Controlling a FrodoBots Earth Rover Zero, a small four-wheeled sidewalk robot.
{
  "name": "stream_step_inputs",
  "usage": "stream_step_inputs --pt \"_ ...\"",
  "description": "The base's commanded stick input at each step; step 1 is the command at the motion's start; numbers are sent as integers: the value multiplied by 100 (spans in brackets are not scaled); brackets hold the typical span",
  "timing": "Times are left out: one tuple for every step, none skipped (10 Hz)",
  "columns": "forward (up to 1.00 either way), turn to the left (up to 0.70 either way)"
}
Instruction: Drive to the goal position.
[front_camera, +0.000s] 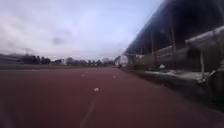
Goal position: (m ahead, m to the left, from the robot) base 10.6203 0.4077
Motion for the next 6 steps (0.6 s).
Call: stream_step_inputs --pt "70 0" --pt "70 0" --pt "70 0" --pt "70 0" --pt "70 0" --pt "70 0"
